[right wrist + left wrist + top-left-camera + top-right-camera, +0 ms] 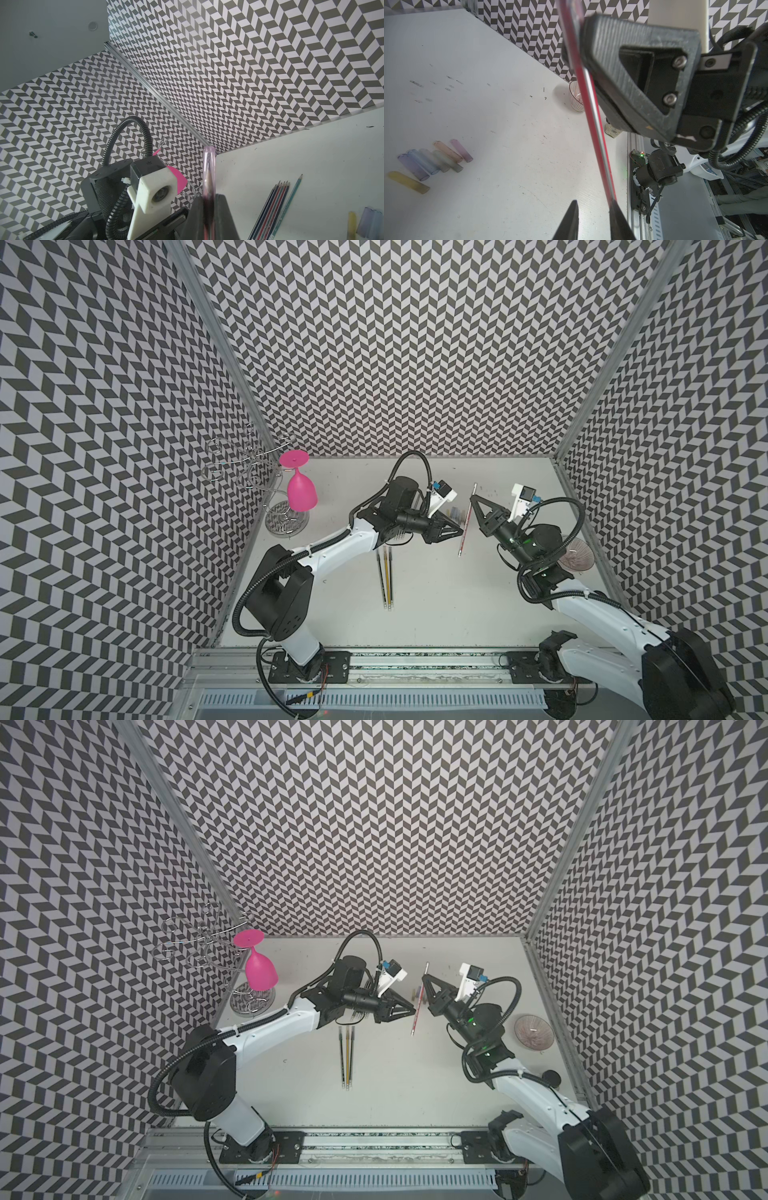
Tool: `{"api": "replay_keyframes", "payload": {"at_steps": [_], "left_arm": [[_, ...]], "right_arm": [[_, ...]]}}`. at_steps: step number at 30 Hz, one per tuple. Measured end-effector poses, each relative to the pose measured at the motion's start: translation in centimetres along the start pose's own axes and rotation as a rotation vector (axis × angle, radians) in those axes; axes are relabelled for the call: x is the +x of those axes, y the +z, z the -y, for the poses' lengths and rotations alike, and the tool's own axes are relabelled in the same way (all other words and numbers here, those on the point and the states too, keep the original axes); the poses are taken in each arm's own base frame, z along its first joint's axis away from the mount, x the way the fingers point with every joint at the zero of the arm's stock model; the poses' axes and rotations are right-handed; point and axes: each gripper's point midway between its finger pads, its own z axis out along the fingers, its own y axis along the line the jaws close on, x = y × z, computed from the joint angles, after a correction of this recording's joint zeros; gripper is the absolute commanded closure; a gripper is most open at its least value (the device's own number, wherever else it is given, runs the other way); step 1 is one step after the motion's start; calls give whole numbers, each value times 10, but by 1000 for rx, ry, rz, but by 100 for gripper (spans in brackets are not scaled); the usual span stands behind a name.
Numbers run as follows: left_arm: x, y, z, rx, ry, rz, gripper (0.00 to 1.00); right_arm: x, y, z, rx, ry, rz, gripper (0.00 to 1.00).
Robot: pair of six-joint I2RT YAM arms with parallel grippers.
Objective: Remove the protective cover of the pencils
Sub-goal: Pick up the pencil from the center of the board.
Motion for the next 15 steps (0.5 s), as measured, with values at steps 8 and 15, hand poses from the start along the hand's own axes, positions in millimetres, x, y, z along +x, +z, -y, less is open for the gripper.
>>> {"api": "replay_keyframes", "payload": {"at_steps": [8,15], "left_arm": [[0,0,7,42,-9,-2,72],[0,0,8,45,-17,-3,73]], "right_arm": [[-2,-1,-9,-28,-29,49,100],[-6,3,-9,-41,-26,88,100]]}}
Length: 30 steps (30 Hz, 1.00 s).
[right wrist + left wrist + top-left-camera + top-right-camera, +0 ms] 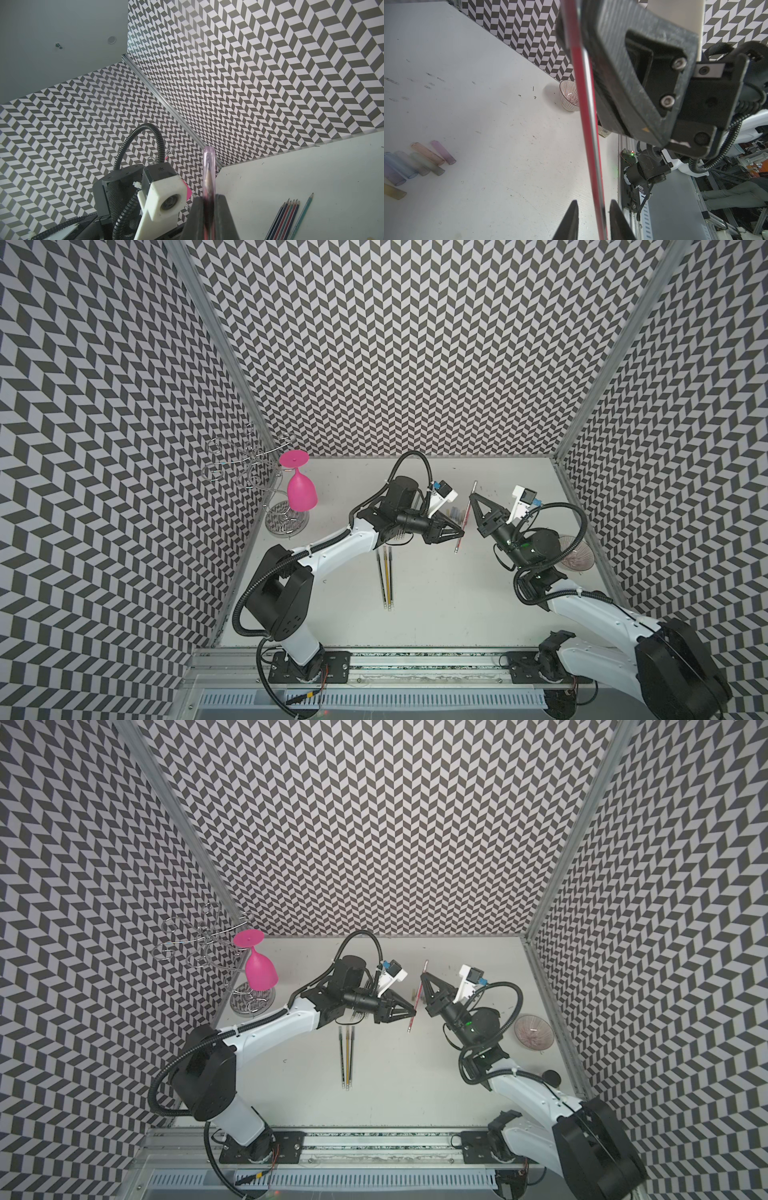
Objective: Remove the protective cover of the pencils
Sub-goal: Pick up the pencil from the center of the board.
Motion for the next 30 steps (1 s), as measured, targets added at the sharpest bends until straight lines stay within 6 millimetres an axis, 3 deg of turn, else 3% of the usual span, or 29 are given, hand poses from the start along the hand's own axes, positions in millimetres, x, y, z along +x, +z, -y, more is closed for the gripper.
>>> {"api": "replay_keyframes", "payload": {"at_steps": [10,11,13,14,17,21,23,26,28,30], "left_arm": [[4,3,0,22,-17,-12,78],[4,3,-1,22,-19,-14,81],[5,4,-2,22,-25,-17,97],[5,5,-4,18,-37,-18,100],[5,5,-11,9,-53,-18,100],[0,-6,-28,-37,-100,2,100],[-8,-22,-45,-100,-122,35,100],[-22,-54,-66,-232,-131,93,100],[-35,-73,-66,-298,-109,136,100],[-50,-85,-53,-328,-69,177,100]], "right_arm": [[-2,7,5,-8,21,46,100],[-3,8,5,-9,23,49,100],[-4,10,5,-13,26,57,100],[-4,11,4,-17,27,59,96],[-7,11,4,-13,25,72,59],[-14,9,24,103,2,79,31],[-26,7,39,208,-29,87,23],[-50,6,59,357,-100,102,22],[-58,6,73,425,-135,79,22],[-57,7,91,500,-136,25,20]]}}
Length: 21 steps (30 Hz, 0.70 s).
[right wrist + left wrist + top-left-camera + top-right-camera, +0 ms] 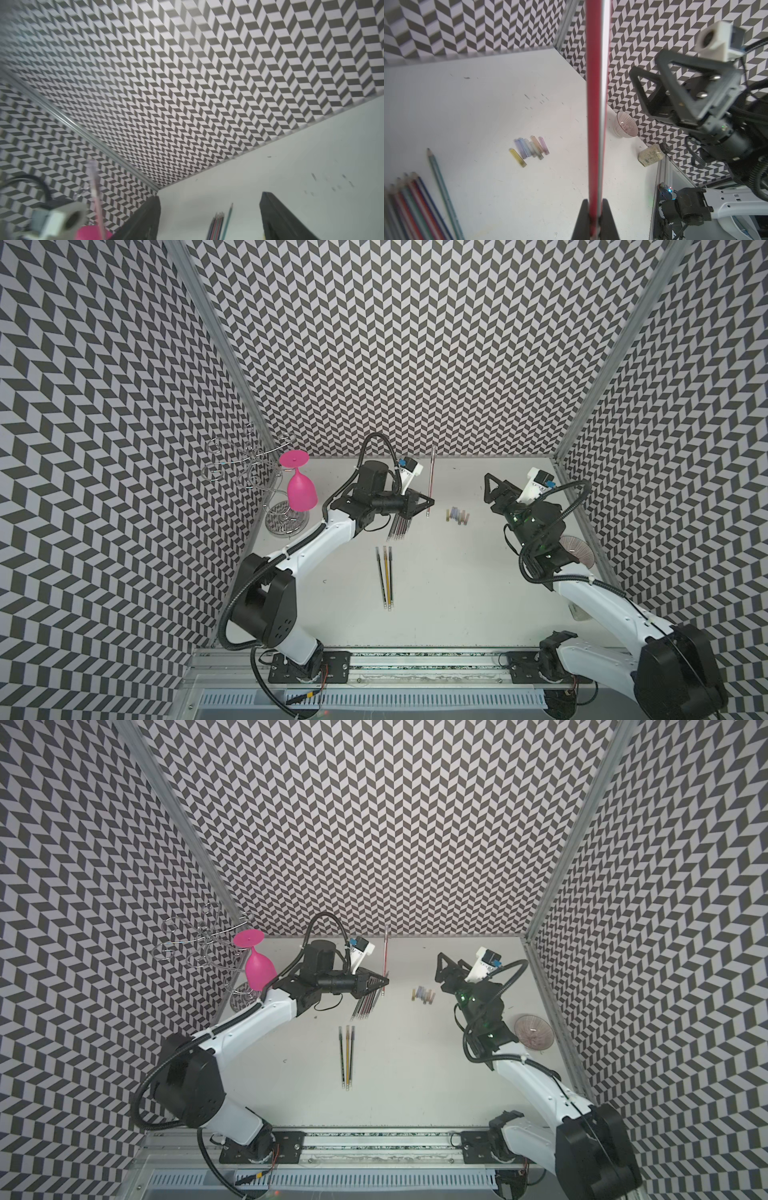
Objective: Remove the protective cover of the pencils
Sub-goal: Pick up the pencil from the center of the board, then remove the protective sleeve from the pencil.
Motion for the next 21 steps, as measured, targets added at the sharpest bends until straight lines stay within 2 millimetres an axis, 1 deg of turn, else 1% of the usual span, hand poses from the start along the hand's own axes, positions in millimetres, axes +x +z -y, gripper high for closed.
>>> {"api": "replay_keyframes", "payload": {"at_steps": [2,3,5,7,9,12,14,16,18,21], "left_arm": [[-11,-9,11,-6,29,34,100],[-15,-13,15,-10,39,48,100],[-20,-16,18,-18,52,65,100],[-21,-17,16,-29,54,74,100],[-18,-17,11,-35,46,73,100],[-14,-18,0,-34,14,74,100],[-15,-19,-8,-22,-15,81,100],[-15,-20,-16,-8,-44,84,100],[-13,-20,-25,0,-74,81,100],[-13,-21,-31,6,-94,82,100]], "right_arm": [[7,11,10,61,14,-76,16],[10,16,12,85,34,-117,15],[15,22,8,114,97,-185,12],[16,25,-3,125,157,-236,10],[18,25,-20,123,209,-278,9],[23,19,-49,82,256,-321,8],[28,14,-61,52,275,-345,8],[32,11,-69,34,289,-362,8],[32,11,-70,32,300,-362,8],[34,13,-71,26,314,-369,8]]}}
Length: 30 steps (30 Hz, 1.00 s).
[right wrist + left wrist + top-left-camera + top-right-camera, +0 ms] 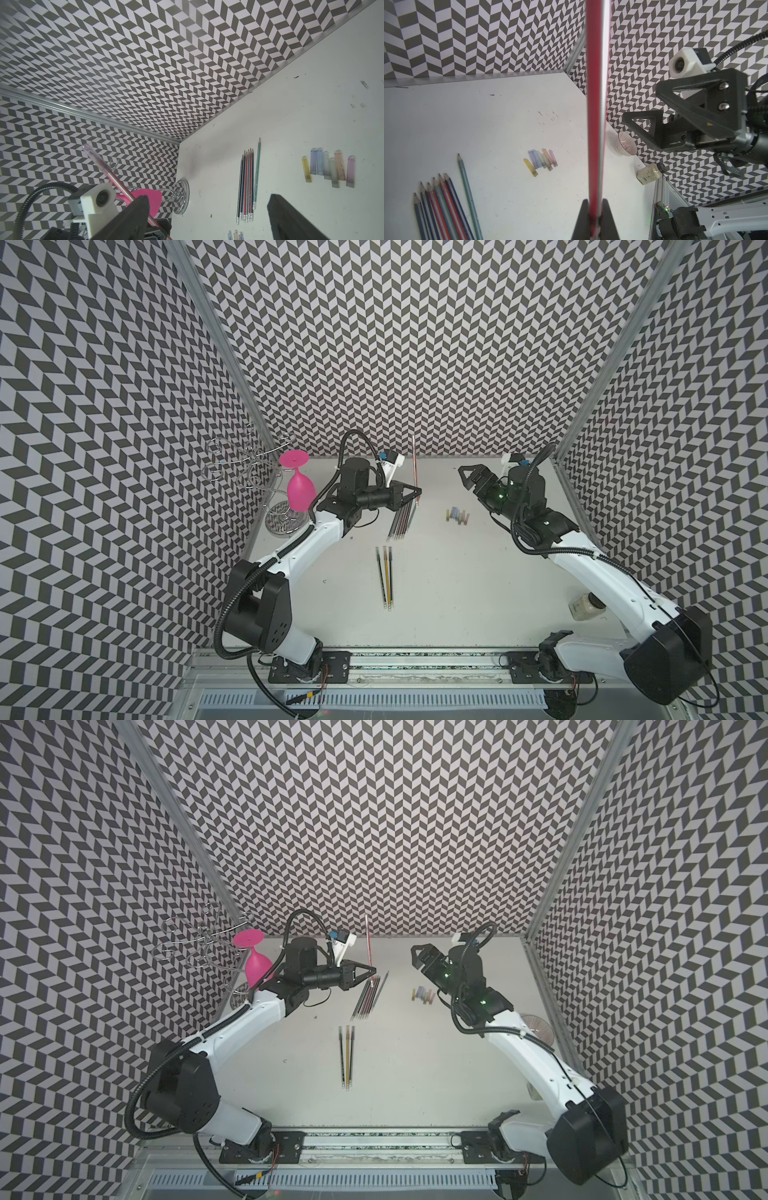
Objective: Remove the protective cover of the pencils
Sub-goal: Remove the protective sleeve from the pencil.
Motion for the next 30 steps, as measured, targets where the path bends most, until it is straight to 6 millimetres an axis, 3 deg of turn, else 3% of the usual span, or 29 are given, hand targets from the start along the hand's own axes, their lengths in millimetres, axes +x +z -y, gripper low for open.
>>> {"api": "replay_keyframes", "payload": {"at_steps": [6,10,15,18,21,24,26,30], "left_arm": [[0,0,1,7,-5,1,100],[1,0,0,7,-7,-1,100],[-2,-4,6,12,1,12,100],[-7,-7,11,18,14,27,100],[-10,-10,15,22,26,38,100],[-11,-11,16,22,31,42,100],[-12,-12,12,8,41,45,100],[-11,-11,0,-21,70,45,100]], "right_arm": [[8,16,-2,-17,25,-50,9],[10,15,-6,-34,38,-65,9],[1,6,-19,-74,22,-28,8],[-12,4,-15,-67,-17,23,8],[-35,5,16,3,-73,94,6],[-48,3,63,132,-106,159,6],[-46,2,88,201,-124,173,6],[-36,3,112,249,-158,172,11]]}}
